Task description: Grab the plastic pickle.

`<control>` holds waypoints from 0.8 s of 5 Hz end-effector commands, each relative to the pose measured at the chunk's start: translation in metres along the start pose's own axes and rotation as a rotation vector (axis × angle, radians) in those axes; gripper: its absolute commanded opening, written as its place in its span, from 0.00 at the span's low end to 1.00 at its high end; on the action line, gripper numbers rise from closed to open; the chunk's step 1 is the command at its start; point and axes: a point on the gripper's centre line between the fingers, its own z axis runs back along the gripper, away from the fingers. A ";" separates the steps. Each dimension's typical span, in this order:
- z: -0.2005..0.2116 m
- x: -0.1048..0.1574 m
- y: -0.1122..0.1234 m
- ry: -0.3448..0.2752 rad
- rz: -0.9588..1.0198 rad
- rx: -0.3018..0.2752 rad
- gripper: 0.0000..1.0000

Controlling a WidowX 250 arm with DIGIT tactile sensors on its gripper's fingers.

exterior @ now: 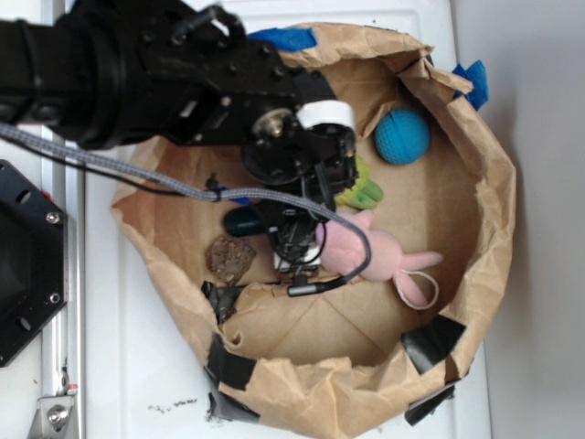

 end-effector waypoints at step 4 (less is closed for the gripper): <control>-0.010 -0.042 0.004 -0.038 -0.045 0.077 1.00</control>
